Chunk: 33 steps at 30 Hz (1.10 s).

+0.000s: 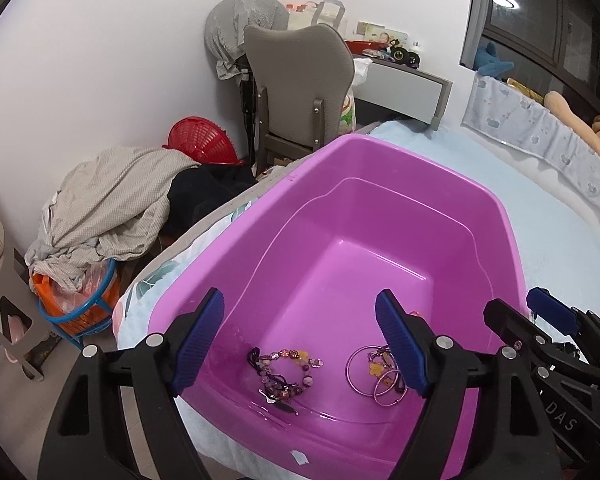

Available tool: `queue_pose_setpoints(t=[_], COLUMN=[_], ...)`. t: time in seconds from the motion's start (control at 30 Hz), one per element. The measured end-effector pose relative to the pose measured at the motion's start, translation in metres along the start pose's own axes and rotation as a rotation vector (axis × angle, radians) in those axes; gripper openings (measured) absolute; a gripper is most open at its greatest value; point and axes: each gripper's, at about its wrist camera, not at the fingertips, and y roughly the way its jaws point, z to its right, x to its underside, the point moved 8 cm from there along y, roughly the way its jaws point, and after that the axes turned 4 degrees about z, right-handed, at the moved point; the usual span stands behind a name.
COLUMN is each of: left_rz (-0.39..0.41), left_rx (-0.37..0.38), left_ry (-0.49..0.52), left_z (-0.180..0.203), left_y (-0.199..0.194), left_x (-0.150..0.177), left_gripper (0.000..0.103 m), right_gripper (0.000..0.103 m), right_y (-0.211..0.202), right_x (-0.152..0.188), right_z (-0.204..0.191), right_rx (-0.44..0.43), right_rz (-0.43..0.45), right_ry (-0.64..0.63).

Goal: Organize jewelry
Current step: 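Move both open tools back over the lanyard and watch on the bed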

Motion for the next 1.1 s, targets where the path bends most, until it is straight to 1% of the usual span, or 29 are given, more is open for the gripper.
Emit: queue_pose_setpoints(t=[0.3,0.67,0.93,1.1], left_rz=[0.030,0.065,0.071,0.073], left_rx=[0.017,0.053,0.106,0.147], left_ry=[0.012,0.055,0.109,0.133], left_z=[0.014,0.048,0.086,0.113], left_y=[-0.021,-0.050,-0.069,-0.080], left_x=[-0.003,0.005,0.025,0.037], left_gripper=[0.077,0.077,0.077,0.077], right_gripper=[0.063,0.064,0.064,0.064], right_y=[-0.028,-0.084,-0.118,-0.139], right_x=[0.008,0.020,0.053,0.081], right_z=[0.016,0.046,0.072,0.100], right_rx=[-0.003,0.028,0.065,0.112], right_rz=[0.052,0.143,0.162,0.158], right_ry=[0.051,0.107,0.152,0.184])
